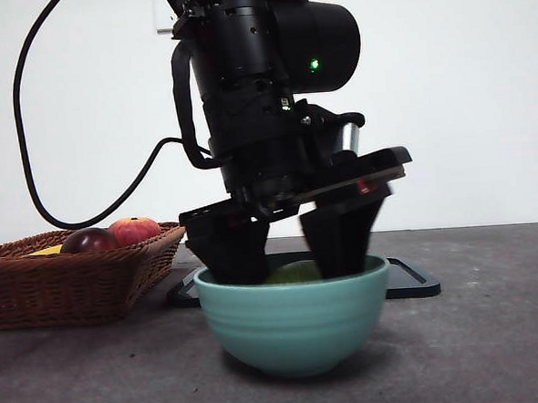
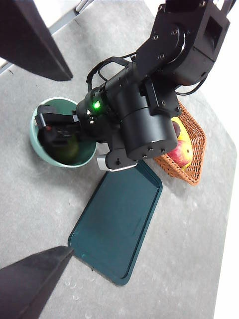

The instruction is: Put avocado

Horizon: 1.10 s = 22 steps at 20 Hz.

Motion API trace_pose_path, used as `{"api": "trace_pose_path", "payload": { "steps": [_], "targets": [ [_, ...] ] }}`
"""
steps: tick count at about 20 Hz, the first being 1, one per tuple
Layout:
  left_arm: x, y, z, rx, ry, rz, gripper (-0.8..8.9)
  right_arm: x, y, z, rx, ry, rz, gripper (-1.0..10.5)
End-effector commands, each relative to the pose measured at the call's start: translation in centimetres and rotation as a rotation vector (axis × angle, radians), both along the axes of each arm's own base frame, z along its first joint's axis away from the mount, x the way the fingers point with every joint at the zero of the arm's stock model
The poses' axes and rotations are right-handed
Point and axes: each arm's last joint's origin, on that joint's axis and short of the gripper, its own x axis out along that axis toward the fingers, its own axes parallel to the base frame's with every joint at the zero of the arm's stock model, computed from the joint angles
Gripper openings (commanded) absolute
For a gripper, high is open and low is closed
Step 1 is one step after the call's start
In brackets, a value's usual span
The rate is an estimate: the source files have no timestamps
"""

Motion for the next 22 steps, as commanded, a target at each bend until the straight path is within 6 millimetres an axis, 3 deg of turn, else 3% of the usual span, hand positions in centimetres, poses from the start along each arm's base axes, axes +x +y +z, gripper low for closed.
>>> {"api": "trace_pose_path", "payload": {
  "steps": [1,6,11,18,22],
  "targets": [
    [0.2,-0.8,0.6,-0.006,-0.013,-0.012,4.68,0.1,0.1,0.5,0.013,-0.012,0.001,6.3],
    [0.3,-0.9,4.4,-0.061,-0.056,-0.015,4.69,0.1,0.1,0.5,0.013,-0.013,0.001,6.3],
    [-1.3,1.2,10.0,-0.165,-0.138,-0.016,5.39,0.1,0.1,0.5,0.013,-0.012,0.000,6.3],
    [-6.2,7.5,18.7,-0.293,-0.316,-0.021,5.38,0.1,0.1,0.5,0.013,-0.012,0.000,6.3],
    [-9.7,11.9,20.5,-0.335,-0.434,-0.001,5.35,0.1,0.0,0.5,0.017,-0.007,-0.003,6.3]
  ]
}}
